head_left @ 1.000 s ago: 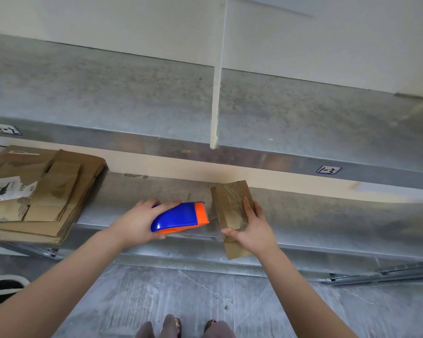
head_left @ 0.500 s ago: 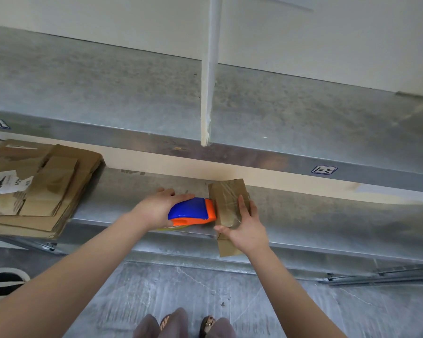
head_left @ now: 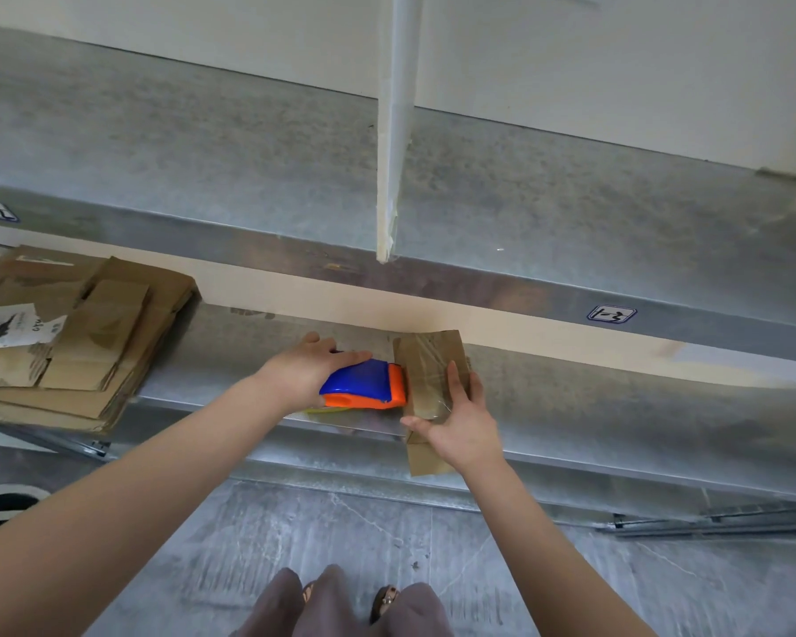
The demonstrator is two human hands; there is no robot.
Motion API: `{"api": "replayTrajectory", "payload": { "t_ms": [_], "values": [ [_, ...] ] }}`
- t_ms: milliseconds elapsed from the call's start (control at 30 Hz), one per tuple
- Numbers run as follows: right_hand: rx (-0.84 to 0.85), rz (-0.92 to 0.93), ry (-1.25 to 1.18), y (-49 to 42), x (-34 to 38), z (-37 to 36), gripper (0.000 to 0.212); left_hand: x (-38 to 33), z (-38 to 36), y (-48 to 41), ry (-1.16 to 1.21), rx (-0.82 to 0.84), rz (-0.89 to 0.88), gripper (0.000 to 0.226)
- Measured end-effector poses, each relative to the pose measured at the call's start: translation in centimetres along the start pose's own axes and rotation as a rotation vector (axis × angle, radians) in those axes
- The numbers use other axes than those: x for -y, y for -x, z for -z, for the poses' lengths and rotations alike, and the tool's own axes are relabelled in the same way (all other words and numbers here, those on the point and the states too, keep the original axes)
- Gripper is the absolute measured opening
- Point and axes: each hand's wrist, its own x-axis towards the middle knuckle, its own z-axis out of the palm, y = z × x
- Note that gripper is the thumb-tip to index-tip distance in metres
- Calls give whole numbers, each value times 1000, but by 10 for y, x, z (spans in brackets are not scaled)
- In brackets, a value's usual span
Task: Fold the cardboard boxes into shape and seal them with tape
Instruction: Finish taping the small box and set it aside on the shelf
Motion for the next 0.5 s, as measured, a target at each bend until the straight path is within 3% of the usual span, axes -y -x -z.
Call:
{"api": "replayTrajectory", "payload": {
  "t_ms": [233,500],
  "values": [
    [-3,12,30,-1,1,0,113,12,-6,19,38,-25,46,69],
    [3,12,31,0,2,1,112,-5,4,-4,-152,64,49,73]
  ]
}}
